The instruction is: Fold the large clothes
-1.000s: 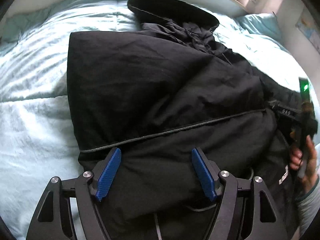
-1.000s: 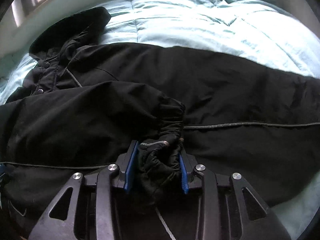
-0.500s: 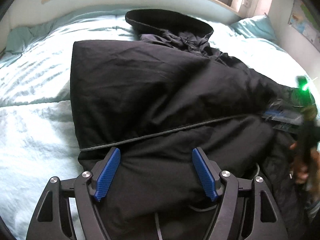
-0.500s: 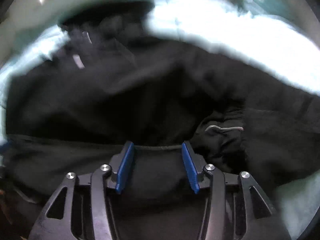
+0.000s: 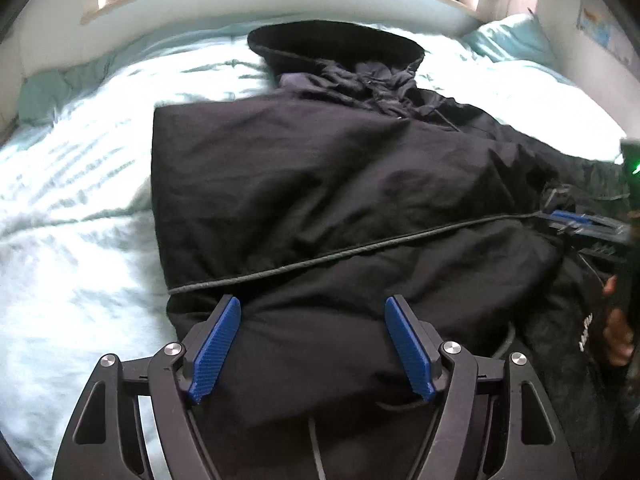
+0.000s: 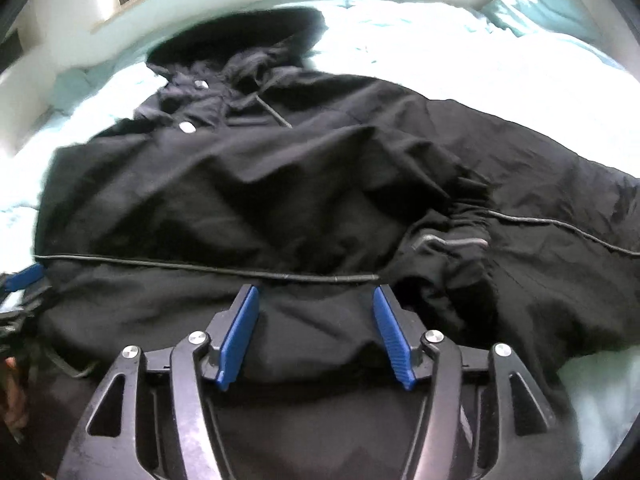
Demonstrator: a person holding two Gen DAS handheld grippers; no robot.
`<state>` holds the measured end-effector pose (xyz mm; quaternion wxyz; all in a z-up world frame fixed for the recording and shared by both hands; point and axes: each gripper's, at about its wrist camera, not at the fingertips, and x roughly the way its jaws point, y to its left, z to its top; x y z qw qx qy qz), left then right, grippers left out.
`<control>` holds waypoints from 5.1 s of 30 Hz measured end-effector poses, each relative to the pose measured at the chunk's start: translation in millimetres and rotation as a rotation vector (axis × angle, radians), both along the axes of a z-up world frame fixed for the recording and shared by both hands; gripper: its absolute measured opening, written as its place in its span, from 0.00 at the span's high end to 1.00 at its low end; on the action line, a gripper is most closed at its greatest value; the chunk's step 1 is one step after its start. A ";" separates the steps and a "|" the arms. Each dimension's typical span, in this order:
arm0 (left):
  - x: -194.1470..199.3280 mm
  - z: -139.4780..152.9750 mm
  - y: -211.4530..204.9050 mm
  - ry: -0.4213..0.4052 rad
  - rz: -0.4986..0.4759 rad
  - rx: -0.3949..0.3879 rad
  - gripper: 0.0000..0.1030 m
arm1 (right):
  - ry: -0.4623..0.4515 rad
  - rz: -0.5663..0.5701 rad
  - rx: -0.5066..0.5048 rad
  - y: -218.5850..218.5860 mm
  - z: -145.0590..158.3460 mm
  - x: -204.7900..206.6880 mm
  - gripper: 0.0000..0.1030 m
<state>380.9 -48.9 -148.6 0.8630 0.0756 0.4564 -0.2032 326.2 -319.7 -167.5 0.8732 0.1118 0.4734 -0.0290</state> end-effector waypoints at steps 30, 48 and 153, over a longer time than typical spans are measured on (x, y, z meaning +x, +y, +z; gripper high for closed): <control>-13.1 62.5 -230.2 0.231 -0.115 -0.161 0.26 | 0.028 -0.696 0.235 -484.5 29.4 -182.6 0.28; 3.8 -11.6 -353.3 0.318 -0.236 0.007 0.26 | 0.118 -0.653 0.108 -461.9 18.8 -157.8 0.83; 77.0 61.9 -5.2 0.242 0.041 -0.130 0.44 | 0.346 0.108 -0.034 -19.6 -12.6 41.2 0.35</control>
